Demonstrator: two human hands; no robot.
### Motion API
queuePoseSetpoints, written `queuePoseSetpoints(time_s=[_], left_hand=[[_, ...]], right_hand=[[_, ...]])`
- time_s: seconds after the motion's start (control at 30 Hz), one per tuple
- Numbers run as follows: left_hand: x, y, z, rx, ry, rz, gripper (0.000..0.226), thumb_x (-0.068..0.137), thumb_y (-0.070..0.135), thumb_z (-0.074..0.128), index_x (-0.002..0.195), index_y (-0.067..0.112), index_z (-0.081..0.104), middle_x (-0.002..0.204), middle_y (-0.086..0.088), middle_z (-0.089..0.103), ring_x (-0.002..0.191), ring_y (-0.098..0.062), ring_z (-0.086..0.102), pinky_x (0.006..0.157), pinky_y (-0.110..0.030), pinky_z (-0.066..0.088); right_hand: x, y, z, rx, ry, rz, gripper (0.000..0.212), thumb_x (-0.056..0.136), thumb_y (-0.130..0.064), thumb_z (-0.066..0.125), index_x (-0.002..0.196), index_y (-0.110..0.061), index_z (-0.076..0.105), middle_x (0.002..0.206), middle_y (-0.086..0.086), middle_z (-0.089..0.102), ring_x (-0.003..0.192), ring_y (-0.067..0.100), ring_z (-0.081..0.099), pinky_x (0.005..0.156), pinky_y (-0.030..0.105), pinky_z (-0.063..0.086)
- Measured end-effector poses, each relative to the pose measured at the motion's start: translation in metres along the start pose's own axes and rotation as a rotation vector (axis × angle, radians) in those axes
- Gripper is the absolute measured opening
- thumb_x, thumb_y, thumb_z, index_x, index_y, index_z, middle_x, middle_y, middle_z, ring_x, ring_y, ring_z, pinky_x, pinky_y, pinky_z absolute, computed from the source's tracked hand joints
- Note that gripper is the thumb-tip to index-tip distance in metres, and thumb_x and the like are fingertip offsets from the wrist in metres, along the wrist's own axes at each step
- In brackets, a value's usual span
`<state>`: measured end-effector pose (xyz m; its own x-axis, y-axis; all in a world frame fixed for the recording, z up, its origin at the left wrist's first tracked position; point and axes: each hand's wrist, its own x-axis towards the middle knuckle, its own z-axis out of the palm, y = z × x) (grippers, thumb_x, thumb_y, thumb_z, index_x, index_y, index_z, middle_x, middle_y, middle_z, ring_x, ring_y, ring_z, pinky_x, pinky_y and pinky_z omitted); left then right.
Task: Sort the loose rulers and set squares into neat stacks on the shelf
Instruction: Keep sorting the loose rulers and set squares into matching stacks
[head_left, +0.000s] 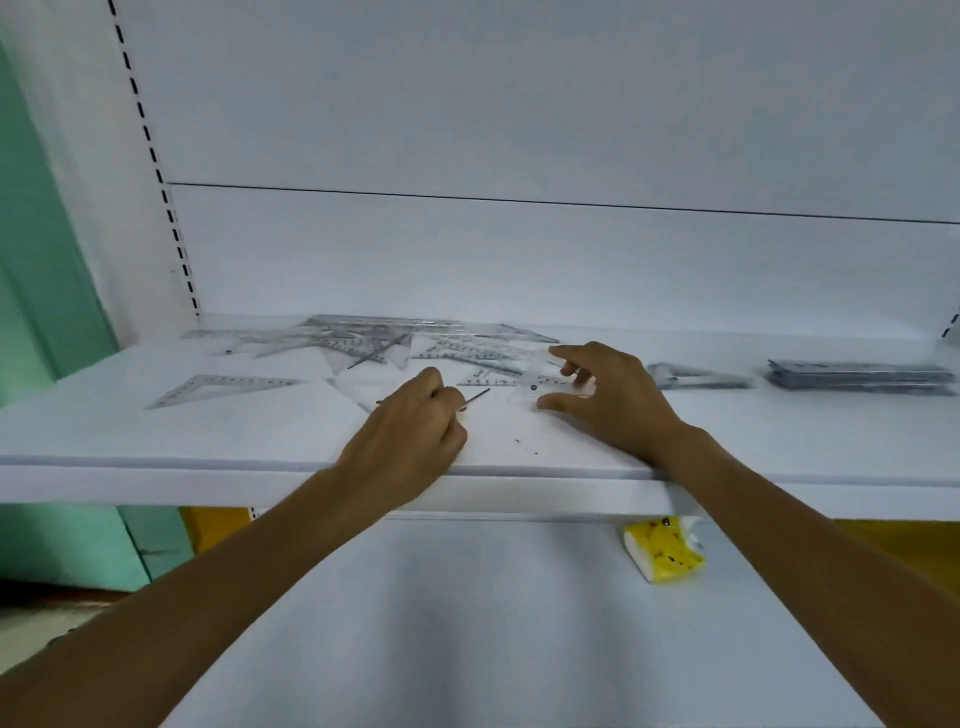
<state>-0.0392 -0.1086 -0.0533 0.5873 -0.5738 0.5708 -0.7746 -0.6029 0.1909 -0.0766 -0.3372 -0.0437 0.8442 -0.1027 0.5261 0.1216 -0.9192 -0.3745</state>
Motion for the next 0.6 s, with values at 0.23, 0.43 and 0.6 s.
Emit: queuePoseSetpoints(time_s=[0.23, 0.43, 0.6], left_hand=[[0.04, 0.019, 0.01, -0.007, 0.014, -0.005, 0.031, 0.095, 0.032, 0.034, 0.111, 0.019, 0.057, 0.11, -0.008, 0.047, 0.096, -0.03, 0.054, 0.078, -0.041, 0.047], [0.074, 0.051, 0.038, 0.046, 0.034, -0.074, 0.022, 0.093, 0.034, 0.04, 0.104, 0.022, 0.055, 0.114, -0.006, 0.042, 0.097, -0.026, 0.05, 0.071, -0.033, 0.043], [0.087, 0.067, 0.065, -0.028, -0.053, -0.177, 0.031, 0.08, 0.024, 0.063, 0.111, 0.021, 0.058, 0.125, -0.006, 0.031, 0.115, -0.025, 0.04, 0.086, -0.026, 0.032]], right_hand=[[0.002, 0.052, -0.042, 0.039, 0.034, 0.059, 0.059, 0.071, -0.032, 0.078, 0.122, -0.014, 0.056, 0.106, 0.0, 0.063, 0.085, 0.012, 0.058, 0.086, 0.029, 0.049], [0.009, 0.107, -0.077, 0.009, 0.069, 0.093, 0.057, 0.07, -0.03, 0.078, 0.121, -0.014, 0.058, 0.105, 0.004, 0.062, 0.082, 0.012, 0.054, 0.08, 0.022, 0.043], [0.016, 0.141, -0.09, 0.016, 0.128, 0.14, 0.057, 0.07, -0.028, 0.079, 0.12, -0.012, 0.058, 0.111, 0.005, 0.052, 0.085, 0.011, 0.052, 0.077, 0.016, 0.036]])
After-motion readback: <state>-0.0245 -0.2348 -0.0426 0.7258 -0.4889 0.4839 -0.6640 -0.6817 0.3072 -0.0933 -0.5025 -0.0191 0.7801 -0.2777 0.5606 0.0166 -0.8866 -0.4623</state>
